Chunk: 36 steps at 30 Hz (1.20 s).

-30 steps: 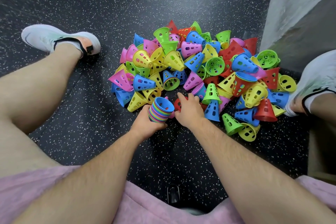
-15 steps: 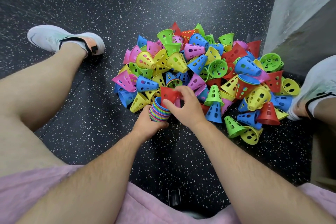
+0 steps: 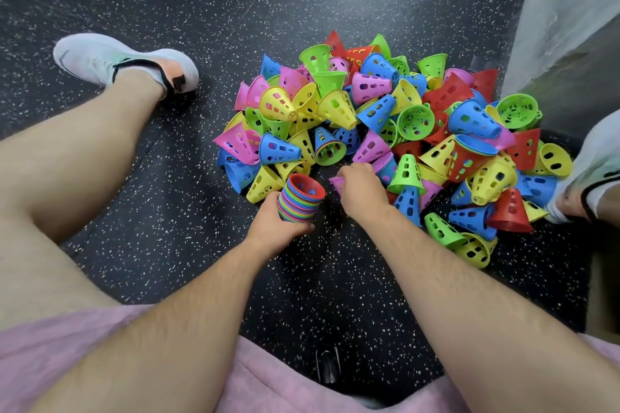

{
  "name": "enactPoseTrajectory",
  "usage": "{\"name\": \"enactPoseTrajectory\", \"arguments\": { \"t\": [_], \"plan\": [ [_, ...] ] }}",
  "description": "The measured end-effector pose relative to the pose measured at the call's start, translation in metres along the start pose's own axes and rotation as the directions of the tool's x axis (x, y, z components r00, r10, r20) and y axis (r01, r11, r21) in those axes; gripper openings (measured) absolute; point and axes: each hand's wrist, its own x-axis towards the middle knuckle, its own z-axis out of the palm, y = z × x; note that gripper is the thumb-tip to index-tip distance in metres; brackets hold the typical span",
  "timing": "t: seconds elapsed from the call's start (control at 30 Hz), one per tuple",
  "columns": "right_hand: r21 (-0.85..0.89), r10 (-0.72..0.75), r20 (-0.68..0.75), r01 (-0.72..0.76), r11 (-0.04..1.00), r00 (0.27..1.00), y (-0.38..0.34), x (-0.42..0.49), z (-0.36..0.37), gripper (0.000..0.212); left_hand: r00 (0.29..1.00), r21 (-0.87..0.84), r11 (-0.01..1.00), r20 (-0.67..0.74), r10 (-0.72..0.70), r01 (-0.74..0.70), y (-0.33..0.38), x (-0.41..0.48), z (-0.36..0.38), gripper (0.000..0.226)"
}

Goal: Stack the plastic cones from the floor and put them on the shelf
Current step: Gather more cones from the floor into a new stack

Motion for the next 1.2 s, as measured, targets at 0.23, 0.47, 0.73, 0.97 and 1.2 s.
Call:
{"name": "enactPoseTrajectory", "arguments": {
  "t": [0.23,0.47,0.73,0.97,1.2],
  "plan": [
    [0.511,0.151,-0.32,0.036,0.859,0.935,-0.003,-0.015,-0.021,0.025,1.0,-0.01,1.0,0.007,-0.015,0.015,0.001,0.0,-0.001,0.069],
    [0.529,-0.087,-0.329,0.259,0.808,0.94,-0.036,-0.025,-0.023,0.025,0.998,-0.051,0.998,-0.053,-0.023,0.021,0.008,-0.007,-0.003,0.068],
    [0.52,-0.154,-0.209,0.243,0.819,0.966,-0.066,-0.006,-0.025,0.032,0.978,-0.176,0.984,-0.195,-0.069,0.034,0.01,-0.018,-0.023,0.064],
    [0.163,-0.482,-0.137,0.499,0.851,0.866,-0.137,0.075,-0.044,0.043,0.924,-0.231,0.972,-0.362,-0.122,0.038,0.009,-0.018,-0.073,0.052],
    [-0.112,-0.478,0.097,0.487,0.866,0.873,-0.177,0.126,-0.014,0.034,0.884,-0.223,0.966,-0.415,-0.213,0.128,-0.001,-0.002,-0.099,0.054]
  ]
}}
